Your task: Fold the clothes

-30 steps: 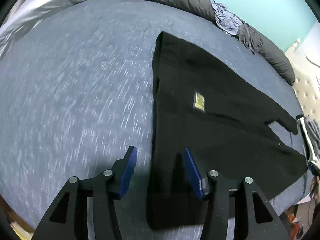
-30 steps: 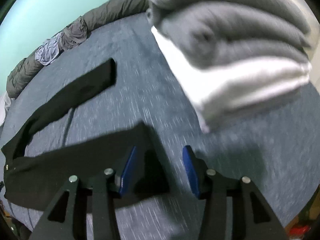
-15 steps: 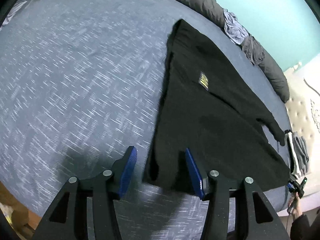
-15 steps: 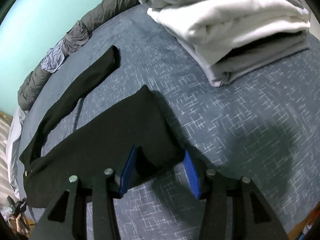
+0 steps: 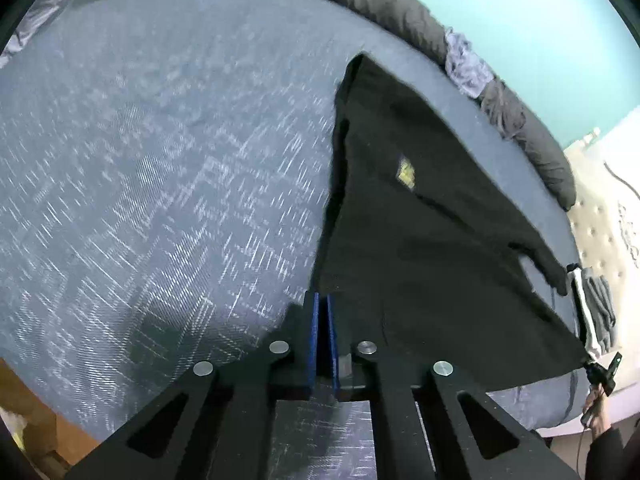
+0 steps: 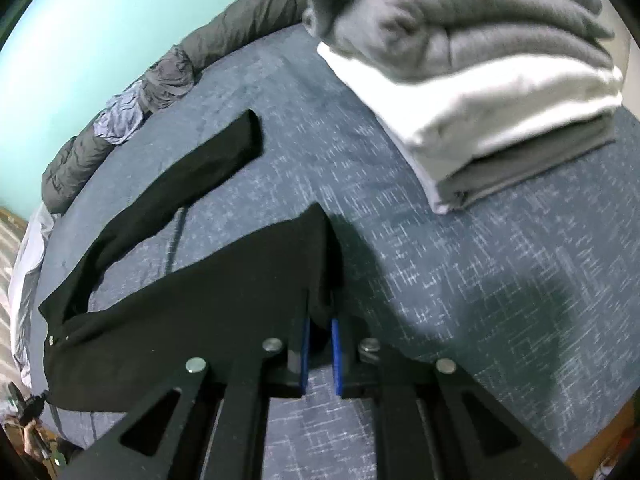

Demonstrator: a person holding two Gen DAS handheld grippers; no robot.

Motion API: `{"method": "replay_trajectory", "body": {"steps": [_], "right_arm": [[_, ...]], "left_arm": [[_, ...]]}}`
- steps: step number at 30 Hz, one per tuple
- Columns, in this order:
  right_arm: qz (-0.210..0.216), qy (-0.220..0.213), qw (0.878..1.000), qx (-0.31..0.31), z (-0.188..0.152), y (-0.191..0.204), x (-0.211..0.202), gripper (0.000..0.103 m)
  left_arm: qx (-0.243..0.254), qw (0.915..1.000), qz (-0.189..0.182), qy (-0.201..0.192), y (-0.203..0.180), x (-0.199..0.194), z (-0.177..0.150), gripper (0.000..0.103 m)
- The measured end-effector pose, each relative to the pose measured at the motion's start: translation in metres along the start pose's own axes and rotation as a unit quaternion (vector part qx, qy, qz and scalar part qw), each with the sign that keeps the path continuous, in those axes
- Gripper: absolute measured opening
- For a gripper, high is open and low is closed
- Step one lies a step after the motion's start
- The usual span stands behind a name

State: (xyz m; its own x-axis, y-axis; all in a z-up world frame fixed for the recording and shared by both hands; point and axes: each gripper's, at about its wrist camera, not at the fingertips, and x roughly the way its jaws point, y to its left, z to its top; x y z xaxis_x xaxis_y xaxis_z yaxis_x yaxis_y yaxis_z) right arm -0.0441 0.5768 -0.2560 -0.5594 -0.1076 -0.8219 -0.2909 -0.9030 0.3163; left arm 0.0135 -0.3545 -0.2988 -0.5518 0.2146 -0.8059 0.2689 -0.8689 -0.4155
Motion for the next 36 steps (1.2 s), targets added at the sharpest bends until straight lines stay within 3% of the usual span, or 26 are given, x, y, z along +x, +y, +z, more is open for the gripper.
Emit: {"method": "replay_trajectory", "body": {"steps": [2, 4, 5, 6, 14, 16, 17, 18, 21, 25, 31, 36], "right_arm": [[0.007, 0.000, 1.000, 0.001, 0.001, 0.001, -0.003, 0.008], [0.012, 0.001, 1.000, 0.002, 0.001, 0.002, -0.003, 0.008], [0.013, 0.003, 1.000, 0.002, 0.000, 0.002, -0.003, 0.008], [0.013, 0.005, 1.000, 0.002, -0.001, 0.002, -0.002, 0.008], [0.016, 0.010, 1.000, 0.007, -0.010, 0.002, 0.000, 0.008], [0.014, 0.011, 1.000, 0.008, -0.011, 0.001, 0.000, 0.008], [0.012, 0.012, 1.000, 0.008, -0.011, 0.001, 0.000, 0.008], [0.011, 0.013, 1.000, 0.008, -0.011, 0.001, 0.001, 0.008], [0.008, 0.010, 1.000, 0.012, -0.011, 0.001, -0.001, 0.008], [-0.003, 0.003, 1.000, 0.004, -0.004, 0.003, -0.011, 0.007], [0.010, -0.005, 1.000, 0.010, 0.000, -0.003, -0.034, 0.007], [-0.027, 0.037, 0.999, 0.001, -0.029, -0.014, -0.011, 0.007]], "left_arm": [[-0.005, 0.9999, 0.004, -0.008, 0.000, -0.008, 0.000, 0.002], [-0.018, 0.9997, 0.017, -0.005, 0.005, -0.011, -0.004, 0.020], [-0.023, 0.9996, 0.017, -0.001, 0.007, -0.010, -0.007, 0.042], [-0.029, 0.9995, 0.014, 0.004, 0.009, -0.009, -0.010, 0.052], [-0.068, 0.9968, -0.034, 0.023, 0.012, 0.013, -0.030, 0.052], [-0.081, 0.9954, -0.051, 0.012, 0.012, 0.017, -0.028, 0.051], [-0.085, 0.9947, -0.058, 0.006, 0.013, 0.018, -0.026, 0.042], [-0.084, 0.9947, -0.059, 0.004, 0.012, 0.019, -0.025, 0.022], [-0.078, 0.9950, -0.062, -0.004, 0.009, 0.019, -0.017, 0.008], [-0.070, 0.9951, -0.061, -0.033, 0.008, -0.006, -0.011, 0.006], [-0.079, 0.9945, -0.051, -0.046, 0.019, -0.027, -0.004, 0.005], [-0.083, 0.9956, -0.040, -0.019, 0.033, -0.016, -0.014, 0.006]]}}
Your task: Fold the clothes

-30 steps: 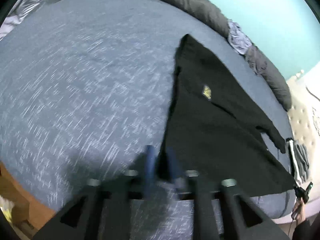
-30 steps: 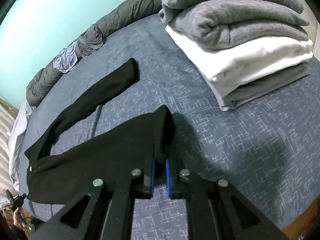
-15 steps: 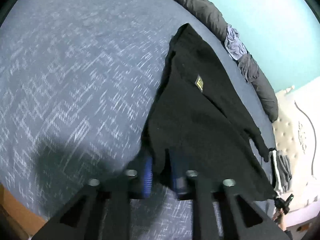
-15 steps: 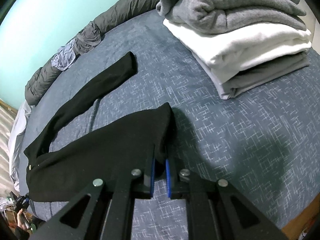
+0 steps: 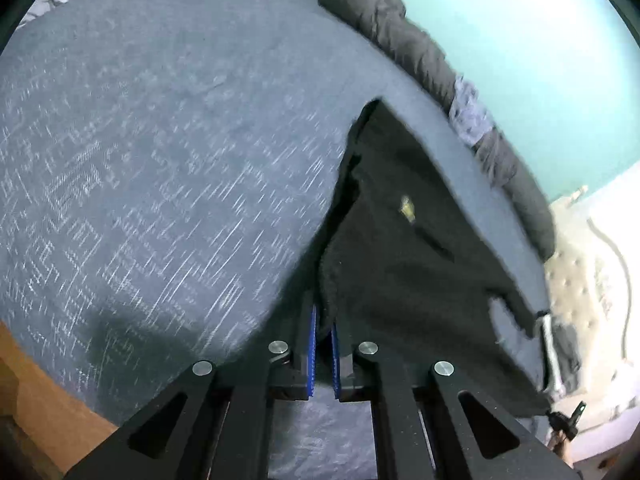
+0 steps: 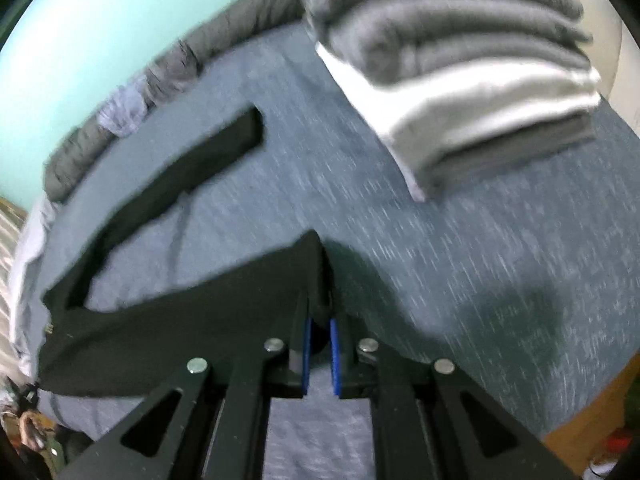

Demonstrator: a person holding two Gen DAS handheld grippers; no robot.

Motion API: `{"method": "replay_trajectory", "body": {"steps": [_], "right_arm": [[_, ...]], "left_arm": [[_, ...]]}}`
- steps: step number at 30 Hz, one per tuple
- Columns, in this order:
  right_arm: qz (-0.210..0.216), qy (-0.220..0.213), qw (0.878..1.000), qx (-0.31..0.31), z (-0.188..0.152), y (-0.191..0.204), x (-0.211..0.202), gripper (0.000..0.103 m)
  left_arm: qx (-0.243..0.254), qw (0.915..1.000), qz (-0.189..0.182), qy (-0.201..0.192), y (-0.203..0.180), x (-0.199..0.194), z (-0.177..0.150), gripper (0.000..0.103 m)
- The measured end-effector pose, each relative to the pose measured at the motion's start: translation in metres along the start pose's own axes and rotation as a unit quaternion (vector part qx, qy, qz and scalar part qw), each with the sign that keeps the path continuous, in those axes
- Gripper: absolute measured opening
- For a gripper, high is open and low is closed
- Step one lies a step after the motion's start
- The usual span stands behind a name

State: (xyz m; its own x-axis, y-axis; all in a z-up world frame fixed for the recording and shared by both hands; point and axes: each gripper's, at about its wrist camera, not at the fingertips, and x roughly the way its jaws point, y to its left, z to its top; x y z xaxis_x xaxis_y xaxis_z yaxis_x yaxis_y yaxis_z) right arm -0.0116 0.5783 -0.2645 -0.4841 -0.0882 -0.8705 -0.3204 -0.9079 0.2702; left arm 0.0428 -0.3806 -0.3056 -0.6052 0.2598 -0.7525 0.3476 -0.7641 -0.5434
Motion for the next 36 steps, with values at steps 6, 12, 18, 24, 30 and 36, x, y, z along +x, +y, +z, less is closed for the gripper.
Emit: {"method": "replay_trajectory", "body": {"steps": [6, 12, 18, 24, 30, 36], "right_arm": [[-0.028, 0.028, 0.999, -0.013, -0.023, -0.012, 0.010, 0.017], [-0.054, -0.022, 0.998, -0.033, -0.002, -0.018, -0.034, 0.029], [-0.001, -0.040, 0.998, -0.057, 0.030, 0.021, -0.043, 0.035], [0.044, -0.032, 0.996, -0.064, 0.068, 0.078, -0.014, 0.054], [0.050, -0.008, 0.996, -0.075, 0.108, 0.119, 0.033, 0.055], [0.038, 0.004, 0.997, -0.068, 0.141, 0.134, 0.080, 0.057]], "left_arm": [[-0.004, 0.9993, 0.034, 0.015, 0.000, 0.006, -0.002, 0.017], [0.041, 0.9967, 0.069, -0.010, -0.028, -0.022, 0.015, 0.024], [0.111, 0.9909, 0.069, -0.034, -0.095, -0.031, 0.039, 0.040], [0.135, 0.9893, 0.033, -0.044, -0.167, -0.005, 0.070, 0.046], [0.152, 0.9869, 0.001, -0.053, -0.235, 0.044, 0.083, 0.048], [0.165, 0.9838, -0.021, -0.066, -0.282, 0.106, 0.061, 0.048]]}}
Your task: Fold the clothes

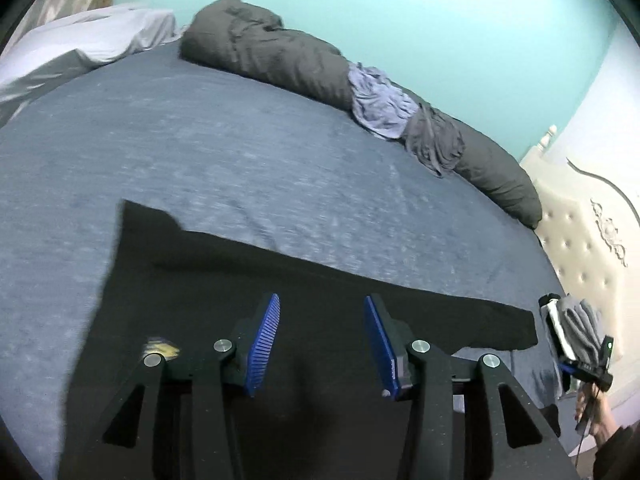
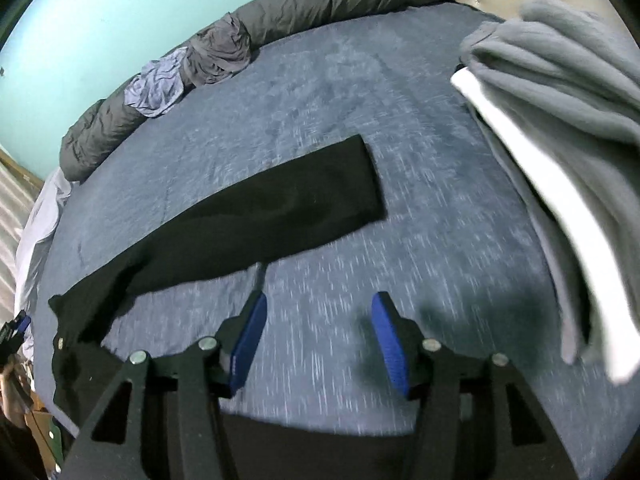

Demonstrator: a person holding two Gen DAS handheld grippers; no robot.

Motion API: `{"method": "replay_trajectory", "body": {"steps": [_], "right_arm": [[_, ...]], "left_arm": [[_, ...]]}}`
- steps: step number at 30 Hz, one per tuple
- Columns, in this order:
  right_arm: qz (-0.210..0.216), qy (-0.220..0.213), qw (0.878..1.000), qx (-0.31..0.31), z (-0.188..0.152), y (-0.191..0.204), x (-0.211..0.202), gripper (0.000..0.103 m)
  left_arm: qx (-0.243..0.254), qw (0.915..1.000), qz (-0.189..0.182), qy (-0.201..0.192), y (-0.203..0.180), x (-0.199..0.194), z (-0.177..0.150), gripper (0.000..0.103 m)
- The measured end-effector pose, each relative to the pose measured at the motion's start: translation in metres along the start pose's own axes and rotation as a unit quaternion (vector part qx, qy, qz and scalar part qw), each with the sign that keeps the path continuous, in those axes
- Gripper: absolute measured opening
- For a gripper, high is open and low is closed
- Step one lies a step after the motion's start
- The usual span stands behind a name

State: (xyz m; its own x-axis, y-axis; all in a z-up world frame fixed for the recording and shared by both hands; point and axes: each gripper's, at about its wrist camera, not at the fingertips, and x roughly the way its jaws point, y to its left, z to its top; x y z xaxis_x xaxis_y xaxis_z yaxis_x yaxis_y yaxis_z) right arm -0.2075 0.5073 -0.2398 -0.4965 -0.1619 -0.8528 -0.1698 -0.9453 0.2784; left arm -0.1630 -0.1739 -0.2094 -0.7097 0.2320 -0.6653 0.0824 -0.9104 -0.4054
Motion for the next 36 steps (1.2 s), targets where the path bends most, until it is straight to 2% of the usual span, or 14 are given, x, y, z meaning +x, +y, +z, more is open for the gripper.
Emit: {"method": "replay_trajectory", "body": {"steps": [2, 9, 13, 17, 18, 19, 21, 24, 26, 31, 34, 36], "right_arm": [[-0.018, -0.002, 1.000, 0.004, 0.010, -0.001, 0.014, 0.060], [-0.061, -0.011, 0.998, 0.009, 0.036, -0.013, 0.049, 0.060], [-0.077, -0.015, 0.997, 0.022, 0.050, -0.026, 0.066, 0.060], [-0.105, -0.017, 0.994, 0.020, 0.058, -0.033, 0.080, 0.060], [-0.094, -0.016, 0.995, 0.021, 0.058, -0.035, 0.083, 0.059], [-0.081, -0.016, 0.996, 0.021, 0.058, -0.034, 0.086, 0.055], [-0.071, -0.011, 0.997, 0.008, 0.056, -0.030, 0.093, 0.025], [-0.073, -0.004, 0.997, -0.012, 0.054, -0.021, 0.098, 0.014], [-0.077, -0.013, 0.997, -0.022, 0.056, -0.019, 0.092, 0.008], [-0.114, -0.100, 0.988, -0.039, 0.079, -0.020, 0.042, 0.006], [-0.120, -0.085, 0.988, -0.045, 0.089, -0.023, 0.040, 0.006], [-0.133, -0.042, 0.989, -0.054, 0.085, -0.026, 0.054, 0.007]], "left_arm": [[0.005, 1.0000, -0.004, 0.000, -0.010, 0.016, -0.014, 0.048], [0.047, 0.9987, -0.003, 0.018, -0.033, 0.071, -0.053, 0.048], [0.055, 0.9981, -0.022, 0.019, -0.035, 0.082, -0.061, 0.049], [0.061, 0.9975, -0.020, 0.030, -0.035, 0.094, -0.067, 0.051], [0.061, 0.9973, -0.020, 0.034, -0.035, 0.097, -0.068, 0.051], [0.062, 0.9971, -0.022, 0.038, -0.035, 0.100, -0.069, 0.051], [0.066, 0.9967, -0.021, 0.042, -0.037, 0.105, -0.072, 0.051], [0.070, 0.9961, -0.022, 0.048, -0.038, 0.110, -0.076, 0.051], [0.071, 0.9959, -0.024, 0.051, -0.037, 0.113, -0.078, 0.051], [0.064, 0.9961, -0.030, 0.052, -0.034, 0.112, -0.079, 0.051], [0.064, 0.9960, -0.032, 0.053, -0.034, 0.111, -0.078, 0.051], [0.063, 0.9960, -0.033, 0.054, -0.033, 0.111, -0.078, 0.051]]}}
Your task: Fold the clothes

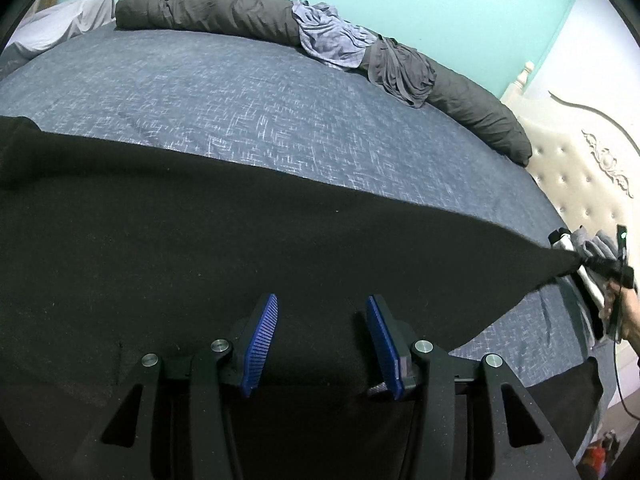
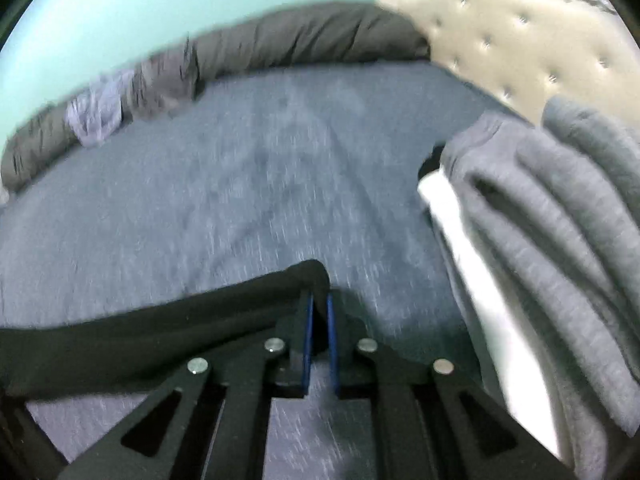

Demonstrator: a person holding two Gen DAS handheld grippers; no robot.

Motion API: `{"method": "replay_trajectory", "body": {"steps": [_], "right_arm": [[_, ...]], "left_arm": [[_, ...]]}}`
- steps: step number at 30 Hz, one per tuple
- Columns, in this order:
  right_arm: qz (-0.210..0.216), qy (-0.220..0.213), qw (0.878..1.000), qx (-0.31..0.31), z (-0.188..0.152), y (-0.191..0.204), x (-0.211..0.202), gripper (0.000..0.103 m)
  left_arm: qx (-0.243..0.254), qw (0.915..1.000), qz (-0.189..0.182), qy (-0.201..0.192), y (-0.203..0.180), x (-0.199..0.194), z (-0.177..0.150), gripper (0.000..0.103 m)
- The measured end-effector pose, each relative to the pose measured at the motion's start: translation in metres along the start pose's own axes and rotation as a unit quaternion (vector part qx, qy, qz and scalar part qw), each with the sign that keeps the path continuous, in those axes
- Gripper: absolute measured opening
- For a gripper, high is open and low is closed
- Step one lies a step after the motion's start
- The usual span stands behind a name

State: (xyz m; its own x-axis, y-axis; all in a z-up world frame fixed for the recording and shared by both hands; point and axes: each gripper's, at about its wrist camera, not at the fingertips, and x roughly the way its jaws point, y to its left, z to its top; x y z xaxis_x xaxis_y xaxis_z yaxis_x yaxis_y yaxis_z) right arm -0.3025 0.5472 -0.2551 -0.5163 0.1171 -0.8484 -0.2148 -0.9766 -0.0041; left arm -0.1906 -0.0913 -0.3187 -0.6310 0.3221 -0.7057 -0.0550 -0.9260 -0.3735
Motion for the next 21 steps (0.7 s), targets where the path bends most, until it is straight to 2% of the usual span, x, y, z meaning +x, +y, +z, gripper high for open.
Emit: {"method": "replay_trajectory", "body": {"steps": [1, 3, 4, 7, 9, 10, 14, 21], "right_arm": [[-0.003, 0.020, 1.000, -0.003, -0.004, 0.000, 0.007, 0.007], [-0.017, 0.055, 0.998, 0.005, -0.014, -0.005, 0.020, 0.019], [-0.029, 0.055, 0.998, 0.009, -0.017, -0.008, 0.021, 0.019], [-0.020, 0.034, 0.998, 0.039, -0.021, -0.021, 0.013, 0.025], [-0.007, 0.019, 0.998, 0.054, -0.019, -0.024, 0.009, 0.048], [0.000, 0.011, 0.998, 0.060, -0.018, -0.024, 0.007, 0.051], [0.031, 0.018, 0.997, 0.074, -0.010, -0.018, 0.019, 0.054], [0.048, 0.024, 0.997, 0.061, 0.000, 0.003, 0.043, 0.054]], "left_arm": [[-0.001, 1.0000, 0.000, 0.000, 0.000, 0.000, 0.000, 0.051], [-0.002, 1.0000, -0.001, 0.001, 0.001, 0.000, 0.001, 0.051], [-0.003, 1.0000, -0.002, 0.001, 0.001, 0.000, 0.001, 0.051], [-0.005, 1.0000, -0.003, -0.001, 0.003, -0.001, 0.001, 0.051], [-0.005, 1.0000, -0.002, 0.000, 0.003, -0.001, 0.000, 0.051], [-0.004, 1.0000, -0.002, 0.000, 0.003, 0.000, 0.000, 0.051], [-0.001, 1.0000, -0.003, 0.001, 0.002, -0.001, 0.000, 0.051], [-0.014, 0.9998, -0.013, 0.003, 0.008, -0.005, 0.004, 0.051]]}}
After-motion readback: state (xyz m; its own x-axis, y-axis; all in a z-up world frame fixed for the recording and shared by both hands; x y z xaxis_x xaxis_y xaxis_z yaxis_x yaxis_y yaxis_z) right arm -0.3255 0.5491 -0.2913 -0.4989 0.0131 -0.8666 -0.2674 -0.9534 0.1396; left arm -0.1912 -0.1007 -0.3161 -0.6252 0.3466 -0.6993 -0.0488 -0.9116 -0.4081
